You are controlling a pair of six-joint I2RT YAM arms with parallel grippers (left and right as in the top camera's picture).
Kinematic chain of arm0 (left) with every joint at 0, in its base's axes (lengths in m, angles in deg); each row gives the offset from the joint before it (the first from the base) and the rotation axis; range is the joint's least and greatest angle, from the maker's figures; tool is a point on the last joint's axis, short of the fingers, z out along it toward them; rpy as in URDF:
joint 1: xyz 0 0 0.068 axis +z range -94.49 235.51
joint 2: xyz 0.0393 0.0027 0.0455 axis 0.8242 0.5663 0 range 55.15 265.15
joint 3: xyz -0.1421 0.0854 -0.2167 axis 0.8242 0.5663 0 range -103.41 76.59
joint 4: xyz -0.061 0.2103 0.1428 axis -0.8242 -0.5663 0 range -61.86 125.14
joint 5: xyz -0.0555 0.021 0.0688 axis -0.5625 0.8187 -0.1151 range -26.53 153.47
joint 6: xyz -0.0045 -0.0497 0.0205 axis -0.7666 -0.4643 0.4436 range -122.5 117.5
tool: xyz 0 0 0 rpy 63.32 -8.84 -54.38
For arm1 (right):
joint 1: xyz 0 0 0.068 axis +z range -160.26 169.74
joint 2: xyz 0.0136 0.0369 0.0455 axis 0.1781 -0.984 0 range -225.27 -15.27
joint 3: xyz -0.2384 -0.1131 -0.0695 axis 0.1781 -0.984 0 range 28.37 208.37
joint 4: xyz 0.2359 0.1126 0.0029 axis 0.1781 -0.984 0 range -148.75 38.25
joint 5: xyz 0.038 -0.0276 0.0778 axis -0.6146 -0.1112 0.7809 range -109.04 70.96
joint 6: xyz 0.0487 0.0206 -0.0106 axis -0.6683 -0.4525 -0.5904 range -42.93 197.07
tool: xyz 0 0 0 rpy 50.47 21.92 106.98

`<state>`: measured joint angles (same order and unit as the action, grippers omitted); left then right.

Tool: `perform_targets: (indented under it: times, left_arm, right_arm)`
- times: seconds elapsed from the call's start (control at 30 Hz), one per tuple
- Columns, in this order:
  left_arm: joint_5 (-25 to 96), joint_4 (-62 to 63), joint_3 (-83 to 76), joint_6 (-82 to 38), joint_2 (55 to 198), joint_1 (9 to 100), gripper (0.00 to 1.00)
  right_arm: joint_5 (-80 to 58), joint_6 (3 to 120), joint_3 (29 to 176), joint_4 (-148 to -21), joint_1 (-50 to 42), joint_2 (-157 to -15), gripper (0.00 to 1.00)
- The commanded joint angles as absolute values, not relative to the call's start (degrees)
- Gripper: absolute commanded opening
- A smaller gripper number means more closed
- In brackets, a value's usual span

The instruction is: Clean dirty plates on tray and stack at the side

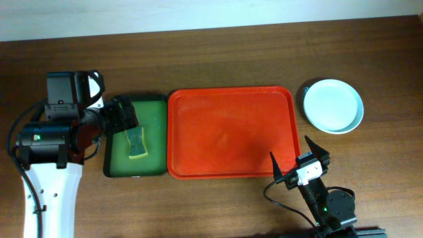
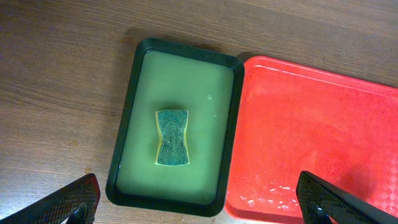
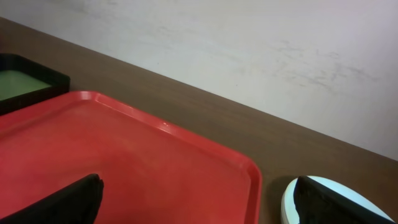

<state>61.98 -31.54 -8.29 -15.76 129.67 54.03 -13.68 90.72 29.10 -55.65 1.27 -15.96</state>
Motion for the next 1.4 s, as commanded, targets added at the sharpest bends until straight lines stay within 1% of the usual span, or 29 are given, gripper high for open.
perform_targets:
  times: [0.0, 0.33, 0.4, 0.47, 0.53, 0.67, 0.73, 0.77, 0.93, 1.03, 1.1, 1.17, 1.23, 1.27, 1.33, 1.37]
  left_arm:
    - [61.8, -31.6, -8.8, -15.7, 129.3, 53.9, 0.99]
    - [61.8, -31.6, -8.8, -15.7, 129.3, 53.8, 0.99]
    - [61.8, -31.6, -8.8, -15.7, 127.1, 53.8, 0.99]
    - [61.8, -31.6, -8.7, -15.7, 118.7, 53.8, 0.99]
    - [62.5, -32.0, -8.7, -15.7, 114.4, 53.8, 0.99]
    - [64.9, -39.0, -6.5, -15.7, 104.3, 53.7, 0.99]
    - [64.8, -39.4, -3.7, -15.7, 93.7, 53.7, 0.99]
    - [64.8, -39.4, -1.0, -15.7, 85.9, 53.7, 0.99]
    - [64.8, -39.3, 8.8, -15.7, 66.8, 53.7, 0.99]
    - [64.8, -37.1, 16.1, -15.7, 60.9, 53.7, 0.99]
    - [64.8, -27.6, 24.3, -15.7, 55.4, 53.7, 0.99]
    - [64.7, -19.6, 28.6, -15.7, 55.8, 53.7, 0.99]
    - [64.3, -1.6, 37.2, -15.7, 55.5, 53.7, 0.99]
    - [63.2, 12.0, 43.3, -15.7, 55.5, 53.7, 0.99]
    - [62.8, 32.4, 53.2, -15.7, 55.5, 53.7, 0.99]
    - [62.8, 37.8, 56.4, -15.7, 55.5, 53.7, 0.99]
  right_arm:
    - [-14.6, 90.1, 28.7, -55.9, 0.9, -15.5, 0.98]
    - [-14.6, 90.1, 28.7, -55.9, 0.9, -15.5, 0.98]
    - [-14.6, 90.1, 28.7, -55.9, 0.9, -15.5, 0.98]
    - [-14.6, 90.1, 28.7, -55.9, 0.9, -15.5, 0.99]
    - [-14.6, 90.1, 28.7, -55.9, 0.9, -15.5, 0.98]
    - [-14.6, 90.1, 28.7, -55.9, 0.9, -15.5, 0.98]
    - [-14.6, 90.1, 28.7, -55.9, 0.9, -15.5, 0.98]
    - [-14.6, 90.1, 28.7, -55.9, 0.9, -15.5, 0.98]
    - [-14.6, 90.1, 28.7, -55.9, 0.9, -15.5, 0.98]
    - [-14.6, 90.1, 28.7, -55.9, 0.9, -15.5, 0.98]
    - [-14.6, 90.1, 28.7, -55.9, 0.9, -15.5, 0.98]
    - [-14.6, 90.1, 28.7, -55.9, 0.9, -15.5, 0.98]
    - [-14.6, 90.1, 28.7, -55.9, 0.9, -15.5, 0.98]
    - [-14.6, 90.1, 28.7, -55.9, 0.9, -15.5, 0.98]
    - [-14.6, 90.1, 28.7, -55.9, 0.9, -15.5, 0.98]
    - [-14.6, 90.1, 28.7, -55.9, 0.9, -15.5, 0.99]
